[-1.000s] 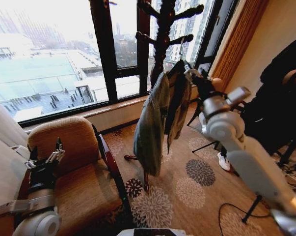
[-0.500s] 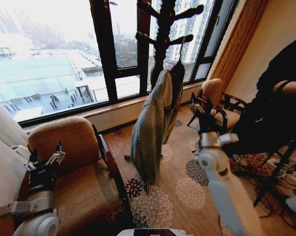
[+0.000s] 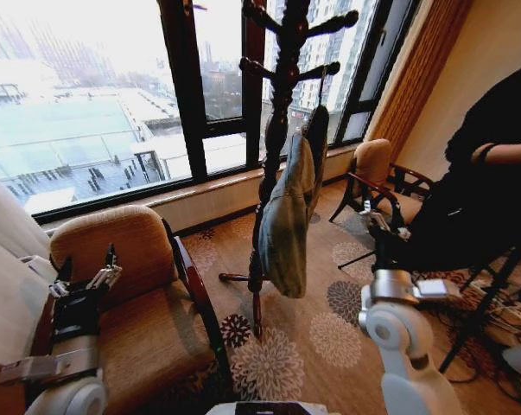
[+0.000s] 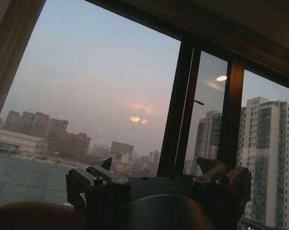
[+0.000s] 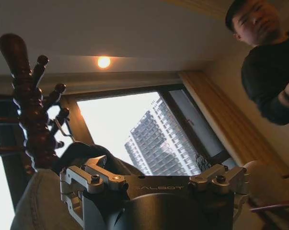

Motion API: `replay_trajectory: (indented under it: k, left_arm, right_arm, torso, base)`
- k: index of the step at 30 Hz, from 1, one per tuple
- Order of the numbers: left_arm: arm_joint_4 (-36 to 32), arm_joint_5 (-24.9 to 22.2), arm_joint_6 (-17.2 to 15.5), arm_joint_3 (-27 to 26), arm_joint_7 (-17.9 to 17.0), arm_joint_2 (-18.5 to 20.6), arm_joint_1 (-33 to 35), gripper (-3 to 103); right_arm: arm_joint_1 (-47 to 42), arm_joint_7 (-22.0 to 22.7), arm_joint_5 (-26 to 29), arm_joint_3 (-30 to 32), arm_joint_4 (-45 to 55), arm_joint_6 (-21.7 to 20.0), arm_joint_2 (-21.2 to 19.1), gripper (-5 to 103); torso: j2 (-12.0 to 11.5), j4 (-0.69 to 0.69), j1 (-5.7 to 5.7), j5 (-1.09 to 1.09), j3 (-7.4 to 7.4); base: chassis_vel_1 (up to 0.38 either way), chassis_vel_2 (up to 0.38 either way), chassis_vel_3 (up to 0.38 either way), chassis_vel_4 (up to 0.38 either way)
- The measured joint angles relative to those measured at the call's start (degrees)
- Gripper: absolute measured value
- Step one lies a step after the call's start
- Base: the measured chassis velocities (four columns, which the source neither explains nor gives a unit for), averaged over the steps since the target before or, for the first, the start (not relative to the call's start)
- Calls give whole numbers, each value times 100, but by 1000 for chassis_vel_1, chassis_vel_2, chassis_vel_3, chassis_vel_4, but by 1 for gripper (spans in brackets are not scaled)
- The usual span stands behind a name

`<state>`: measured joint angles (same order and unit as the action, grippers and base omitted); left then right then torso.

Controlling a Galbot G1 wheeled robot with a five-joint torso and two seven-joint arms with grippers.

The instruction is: Pick up the clothes from the bed and hang them on the clothes hanger.

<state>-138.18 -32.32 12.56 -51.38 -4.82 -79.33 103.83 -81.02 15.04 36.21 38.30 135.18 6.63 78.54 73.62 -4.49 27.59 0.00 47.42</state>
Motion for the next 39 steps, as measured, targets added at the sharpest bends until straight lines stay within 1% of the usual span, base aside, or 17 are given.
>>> replay_trajectory:
  k: [3, 5, 6, 7, 9, 10, 11, 14, 19, 21, 27, 30, 39]
  left_arm:
    - [27, 77, 109, 50, 128, 57, 110, 100]
    - [175, 232, 279, 116, 277, 100, 182, 100]
    - [175, 232, 279, 116, 277, 100, 182, 100]
    - [259, 306, 358, 148, 345, 112, 206, 100]
    - [549, 518, 620, 222, 517, 106, 255, 100]
    - [651, 573, 696, 239, 556, 78, 261, 100]
    - [651, 573, 696, 239, 556, 78, 261, 100]
    - [922, 638, 821, 292, 620, -21, 256, 100]
    - [1041, 657, 846, 327, 669, -70, 231, 100]
    - [1044, 642, 846, 323, 685, -86, 193, 100]
    - [924, 604, 849, 280, 712, -102, 200, 100]
    - [890, 624, 907, 245, 724, -120, 204, 100]
    - [871, 622, 914, 237, 722, -124, 221, 100]
  right_arm:
    - [-194, -37, -420, 28, -47, 102, 16, 100]
    - [-259, -109, -600, 34, -150, 200, -32, 100]
    - [-259, -109, -600, 34, -150, 200, -32, 100]
    - [-283, -144, -661, 26, -210, 253, -50, 100]
    - [-346, -316, -892, -19, -441, 485, -78, 100]
    - [-369, -413, -1030, -50, -573, 621, -78, 100]
    - [-369, -413, -1030, -50, -573, 621, -78, 100]
    - [-393, -587, -1456, -158, -942, 884, -13, 100]
    - [-367, -641, -1696, -248, -1116, 970, 77, 100]
    - [-368, -682, -1882, -287, -1184, 1032, 146, 100]
    - [-447, -694, -1906, -312, -1132, 1077, 199, 100]
    - [-499, -696, -1961, -310, -1107, 1128, 249, 100]
    - [-527, -677, -2015, -297, -1089, 1129, 273, 100]
  torso:
    - [0, 2, 0, 1, 0]
    - [0, 2, 0, 0, 0]
    - [0, 2, 0, 0, 0]
    - [0, 2, 0, 0, 0]
    - [0, 2, 0, -1, 0]
    - [0, 2, 1, 0, 1]
    - [0, 2, 1, 0, 1]
    - [0, 3, 0, 0, 1]
    - [-1, 3, 0, 0, 1]
    - [0, 2, 1, 0, 1]
    - [0, 2, 1, 0, 0]
    - [-1, 2, 1, 0, 0]
    - [0, 2, 1, 0, 0]
  base:
    - [0, 0, 0, 0]
    - [0, 0, 0, 0]
    - [0, 0, 0, 0]
    - [0, 0, 0, 0]
    - [0, 0, 0, 0]
    - [0, 0, 0, 0]
    - [0, 0, 0, 0]
    - [0, 0, 0, 0]
    - [0, 0, 0, 0]
    - [0, 0, 0, 0]
    - [0, 0, 0, 0]
    - [0, 0, 0, 0]
    - [0, 0, 0, 0]
